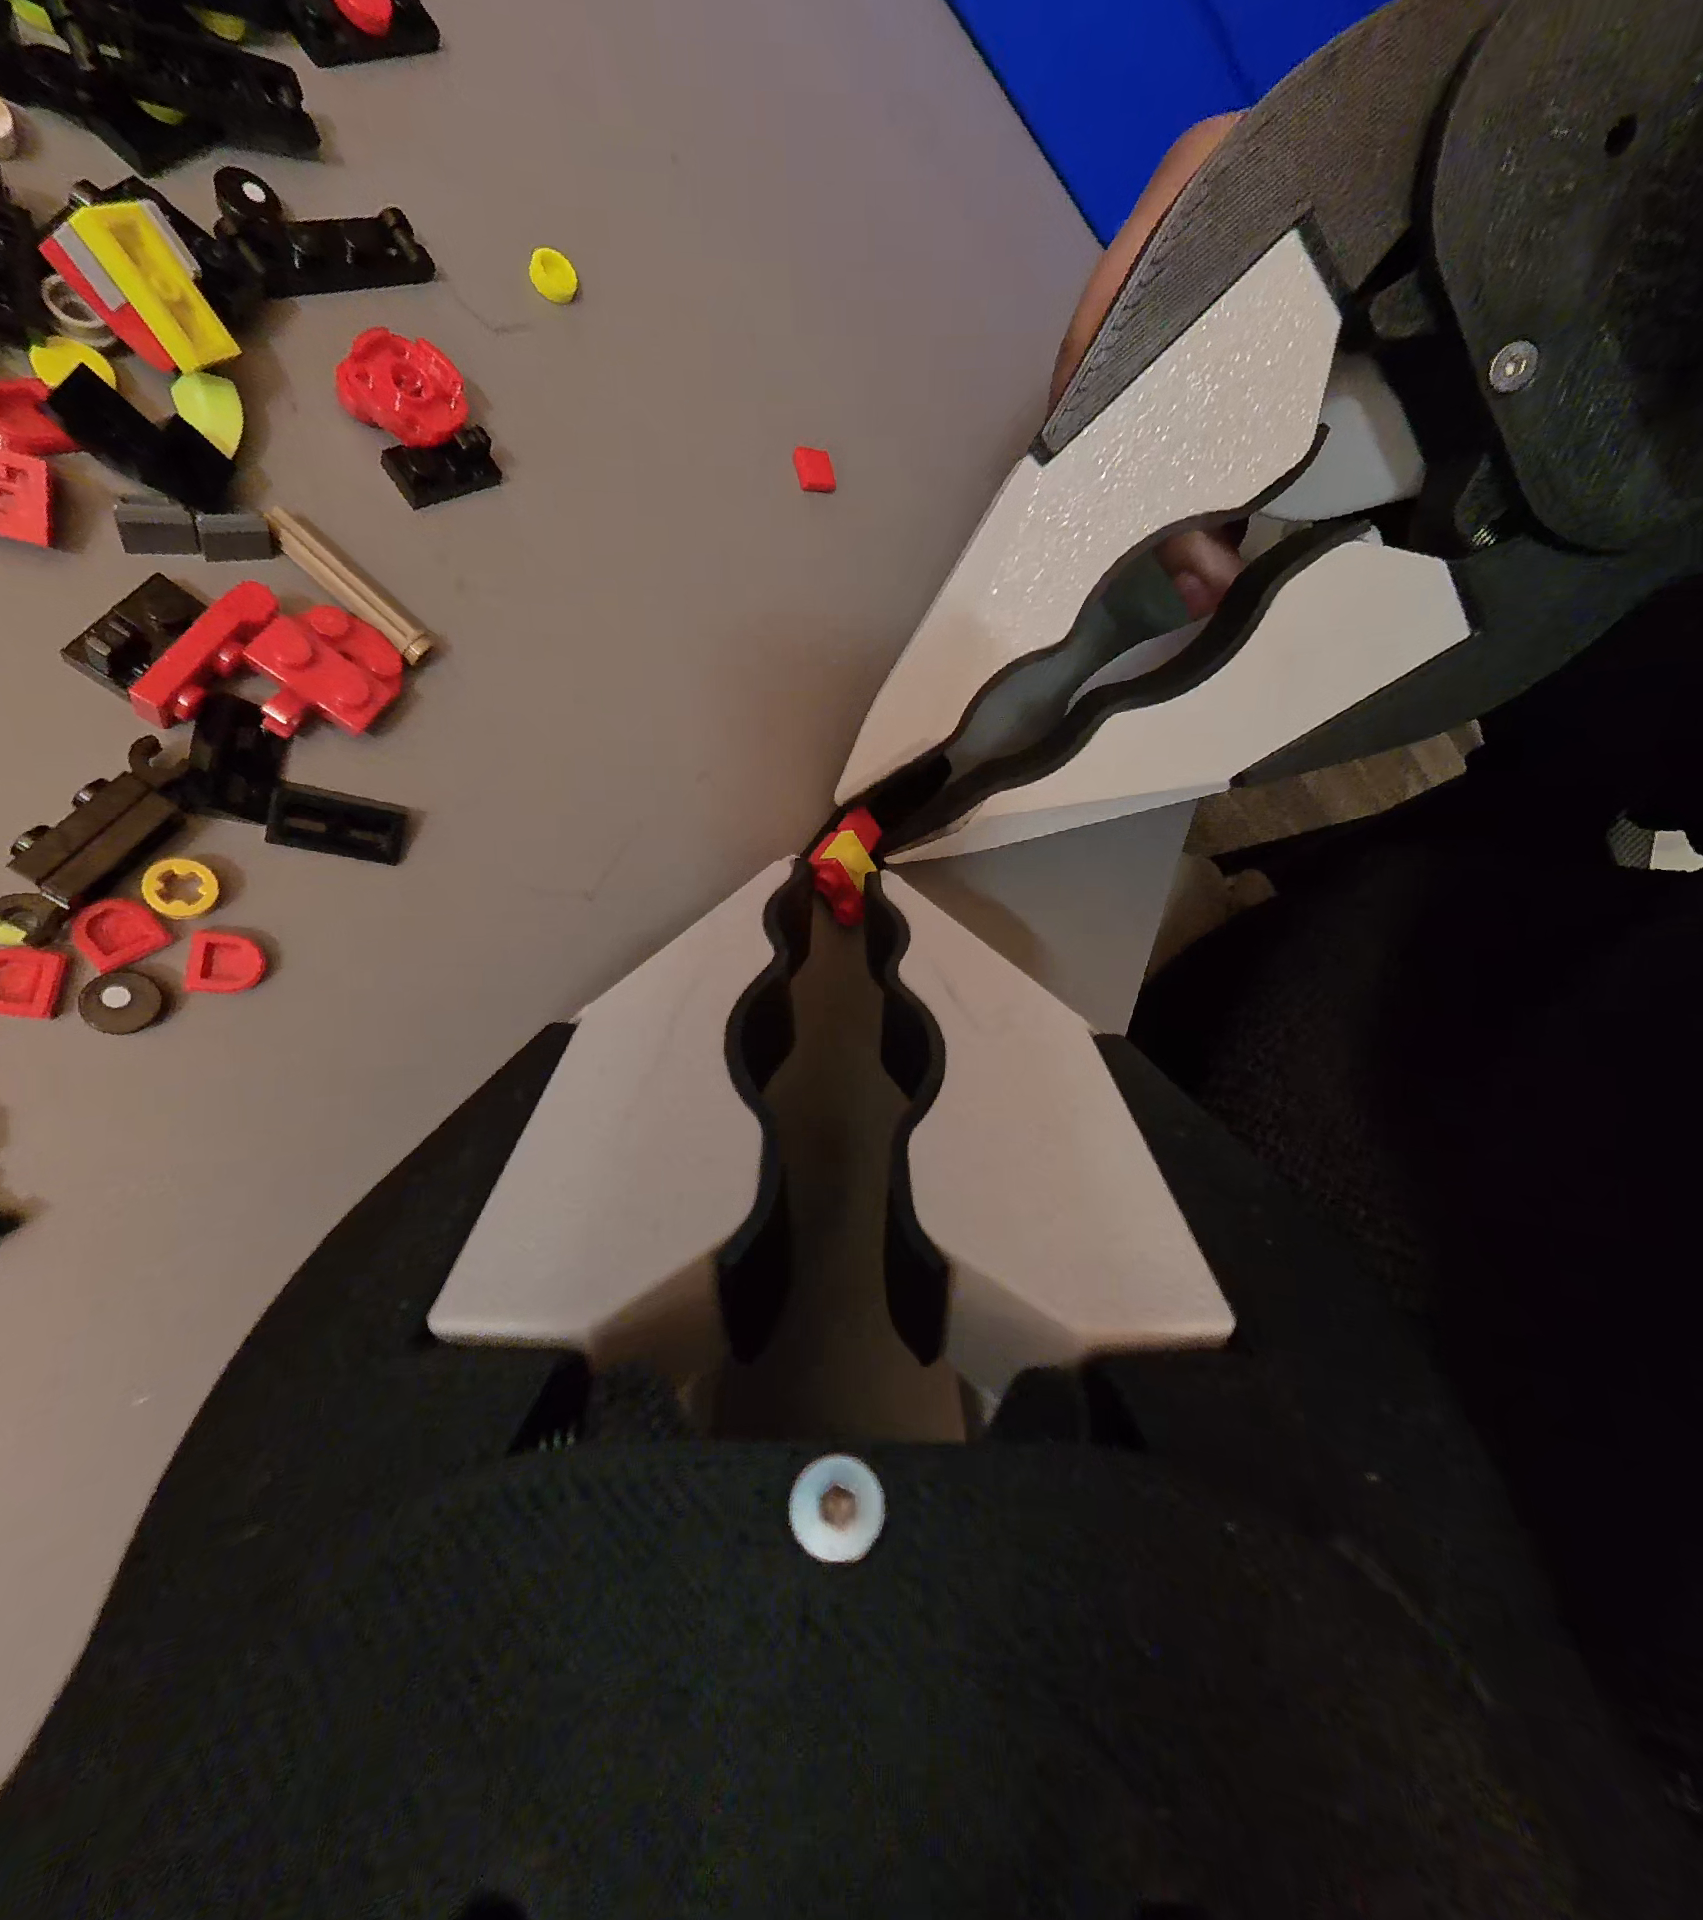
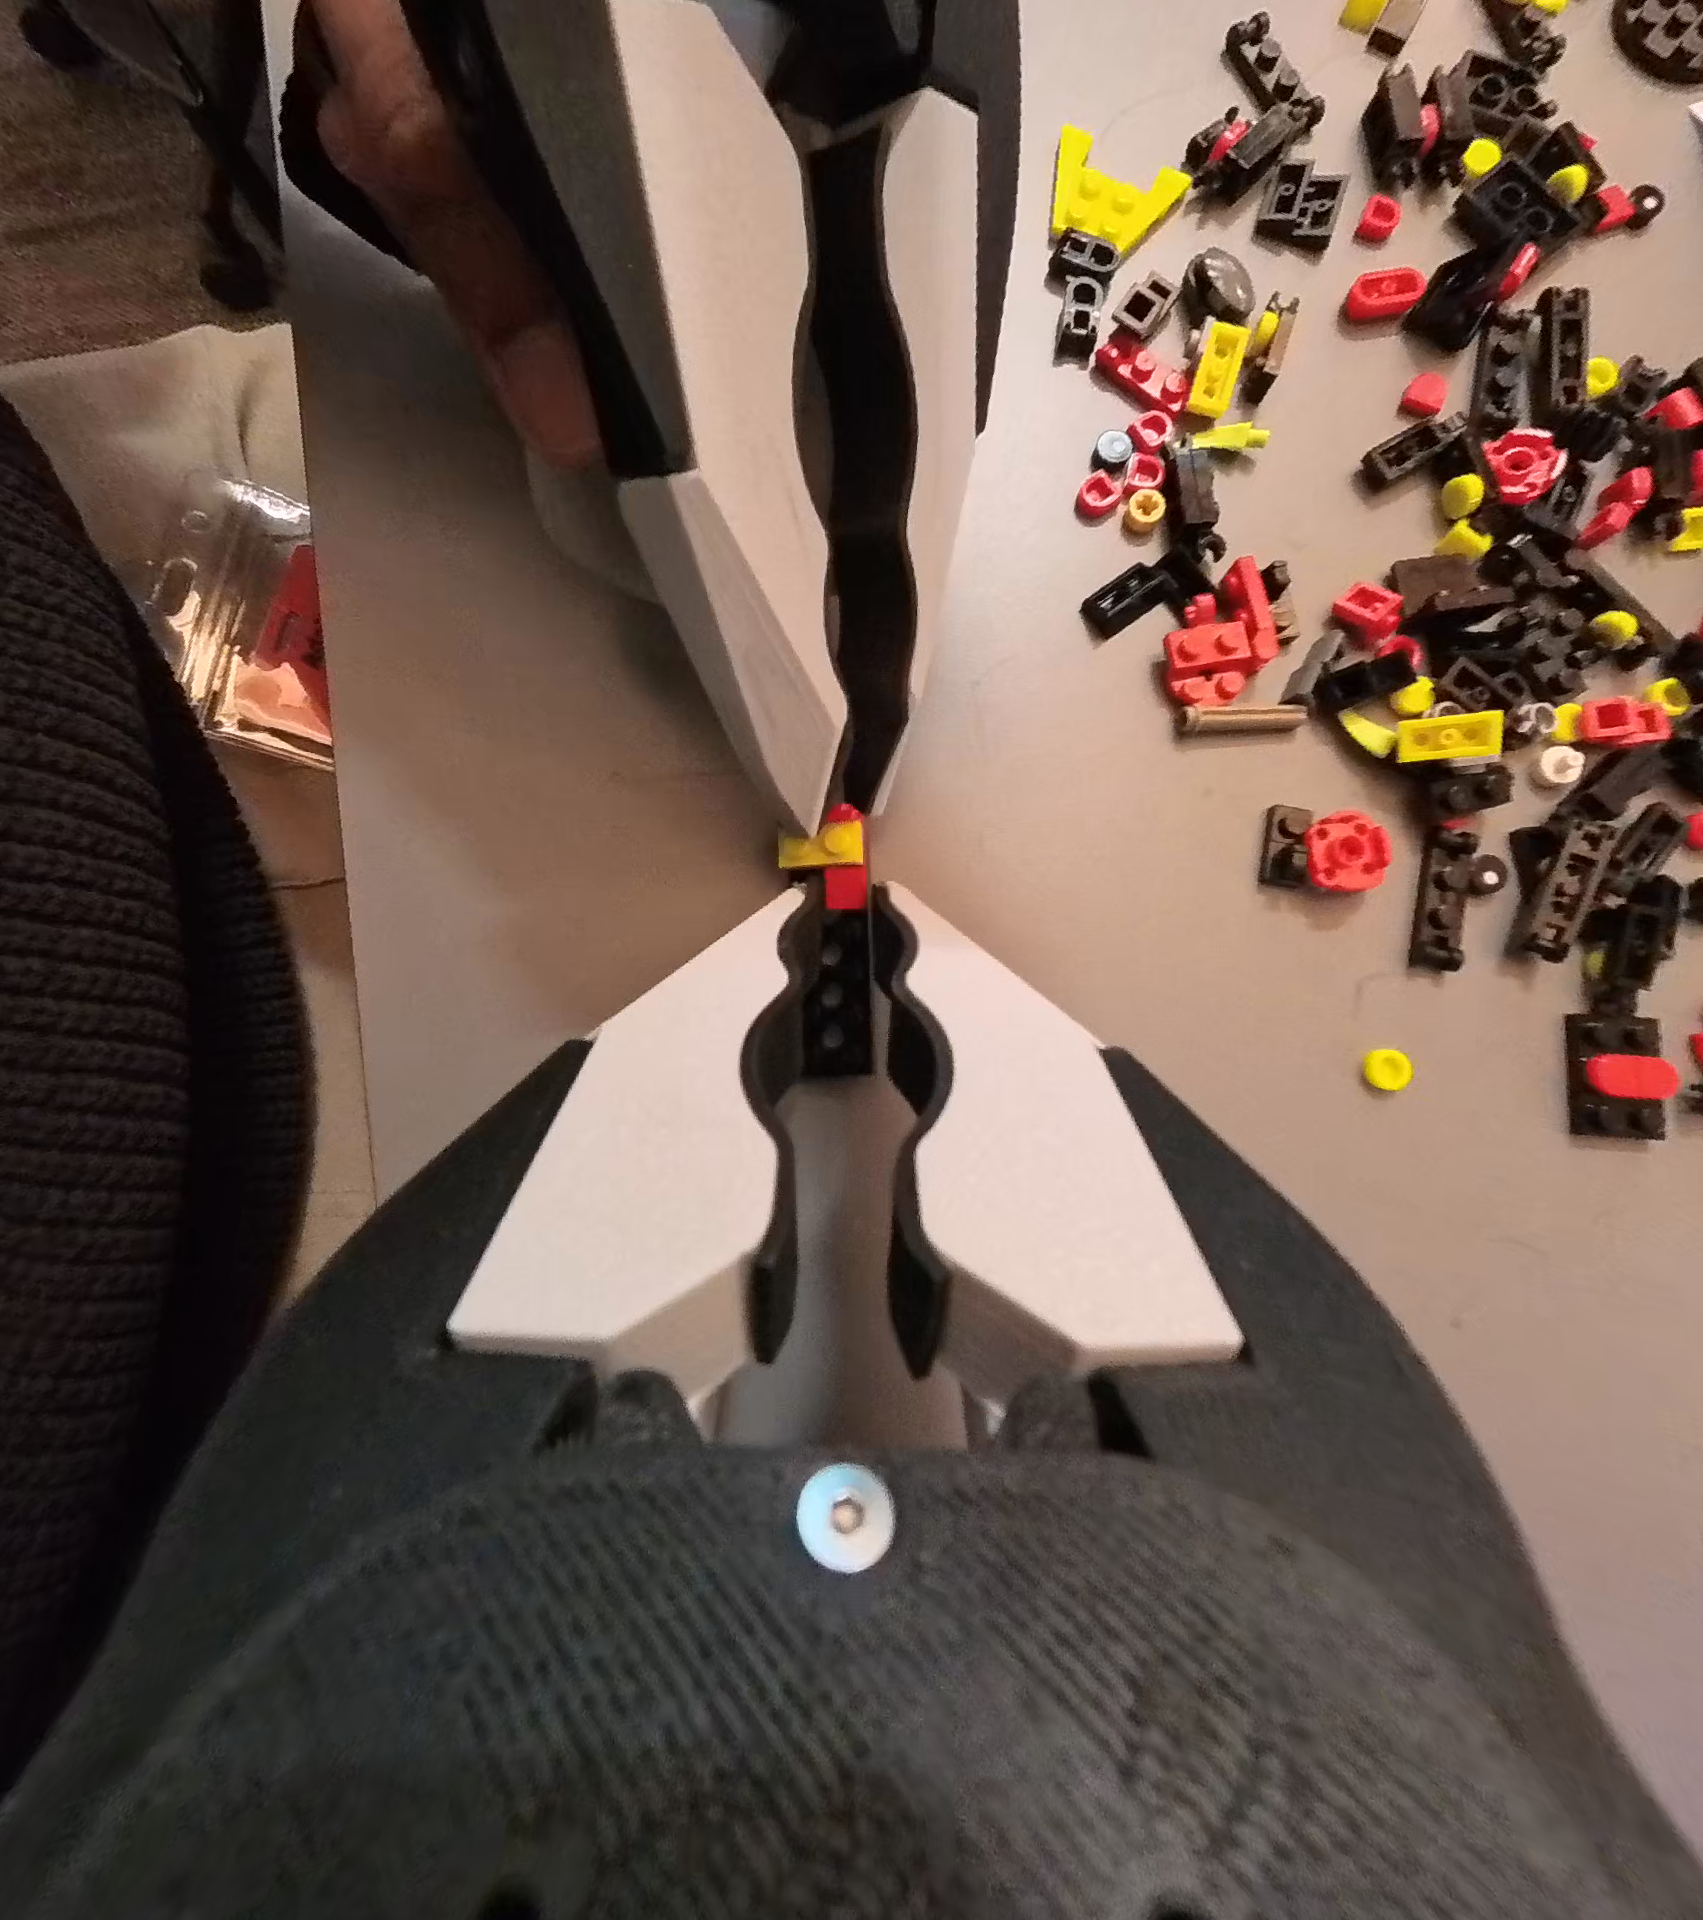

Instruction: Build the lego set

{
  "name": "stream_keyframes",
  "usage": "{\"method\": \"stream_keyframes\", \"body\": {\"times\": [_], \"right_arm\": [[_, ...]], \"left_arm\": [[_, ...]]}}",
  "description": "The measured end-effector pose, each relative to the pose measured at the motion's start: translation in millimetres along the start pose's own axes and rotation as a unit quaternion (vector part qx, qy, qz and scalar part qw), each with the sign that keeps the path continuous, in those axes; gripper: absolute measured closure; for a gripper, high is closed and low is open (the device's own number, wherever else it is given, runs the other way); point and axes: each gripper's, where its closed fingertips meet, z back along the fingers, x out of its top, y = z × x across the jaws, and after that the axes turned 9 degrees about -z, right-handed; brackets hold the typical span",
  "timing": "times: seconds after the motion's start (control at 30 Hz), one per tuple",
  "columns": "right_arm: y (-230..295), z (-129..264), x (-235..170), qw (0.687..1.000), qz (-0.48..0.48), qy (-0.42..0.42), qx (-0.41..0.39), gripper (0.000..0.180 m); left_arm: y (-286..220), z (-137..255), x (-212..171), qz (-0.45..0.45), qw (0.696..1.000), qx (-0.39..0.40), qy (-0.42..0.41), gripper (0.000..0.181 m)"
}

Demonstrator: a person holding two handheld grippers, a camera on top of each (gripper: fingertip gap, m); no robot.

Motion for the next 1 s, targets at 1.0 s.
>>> {"method": "stream_keyframes", "body": {"times": [1.0], "right_arm": [[1.1, -1.1, 2.7, 0.99, -0.112, -0.025, 0.077, 0.18]], "left_arm": [[0.5, -1.0, -0.9, 0.01, 1.0, -0.009, -0.002, 0.171]]}}
